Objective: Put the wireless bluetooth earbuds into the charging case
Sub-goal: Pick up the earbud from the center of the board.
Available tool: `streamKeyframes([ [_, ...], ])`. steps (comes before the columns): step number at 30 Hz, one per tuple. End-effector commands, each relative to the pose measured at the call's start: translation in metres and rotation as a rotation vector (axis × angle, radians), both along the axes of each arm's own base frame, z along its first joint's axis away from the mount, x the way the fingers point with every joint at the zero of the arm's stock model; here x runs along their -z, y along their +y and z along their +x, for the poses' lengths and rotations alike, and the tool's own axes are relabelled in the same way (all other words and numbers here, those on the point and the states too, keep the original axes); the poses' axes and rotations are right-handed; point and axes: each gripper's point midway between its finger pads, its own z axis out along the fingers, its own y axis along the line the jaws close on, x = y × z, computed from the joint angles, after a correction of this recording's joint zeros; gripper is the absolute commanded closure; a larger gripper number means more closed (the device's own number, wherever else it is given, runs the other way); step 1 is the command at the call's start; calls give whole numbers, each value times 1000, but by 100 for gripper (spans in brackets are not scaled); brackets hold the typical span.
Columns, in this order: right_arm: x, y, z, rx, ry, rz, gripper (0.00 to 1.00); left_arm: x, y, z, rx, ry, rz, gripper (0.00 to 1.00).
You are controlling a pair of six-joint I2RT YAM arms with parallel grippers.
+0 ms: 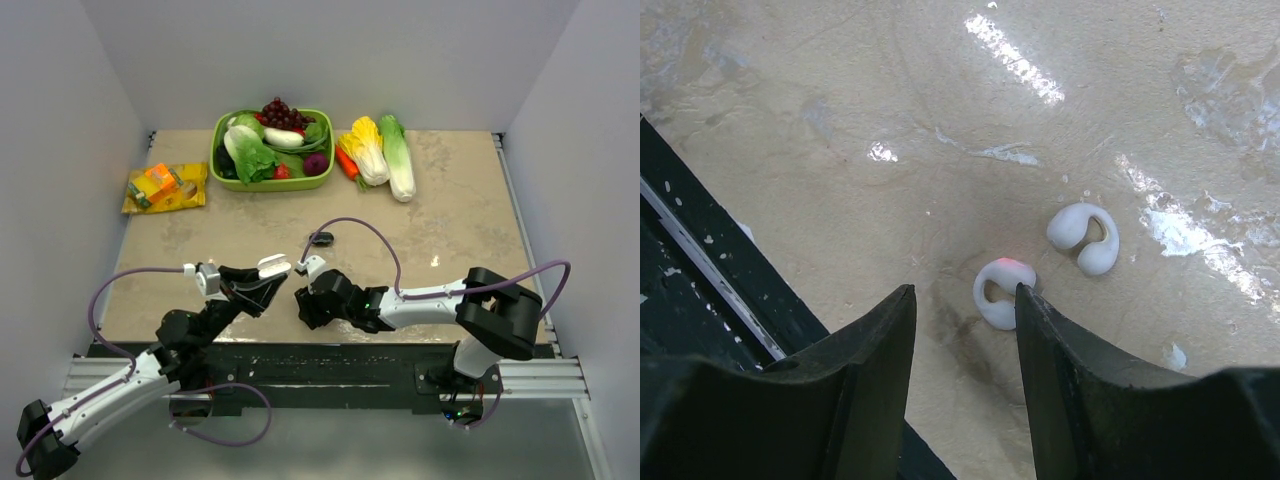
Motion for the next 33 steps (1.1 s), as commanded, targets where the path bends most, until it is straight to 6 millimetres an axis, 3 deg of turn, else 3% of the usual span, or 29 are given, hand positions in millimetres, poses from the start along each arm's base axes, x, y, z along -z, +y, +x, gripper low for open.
streamKeyframes([
  [1, 3, -1, 3, 11, -1, -6, 53, 43, -3, 0, 10, 47, 48, 100],
  [15, 10, -13, 11, 66, -11, -54, 57, 45, -4, -1, 14, 51, 48, 100],
  [28, 1, -18, 17, 99, -44, -49, 67, 47, -4, -1, 18, 57, 47, 100],
  [33, 1, -21, 18, 110, -51, -53, 65, 47, -4, -1, 19, 58, 45, 100],
])
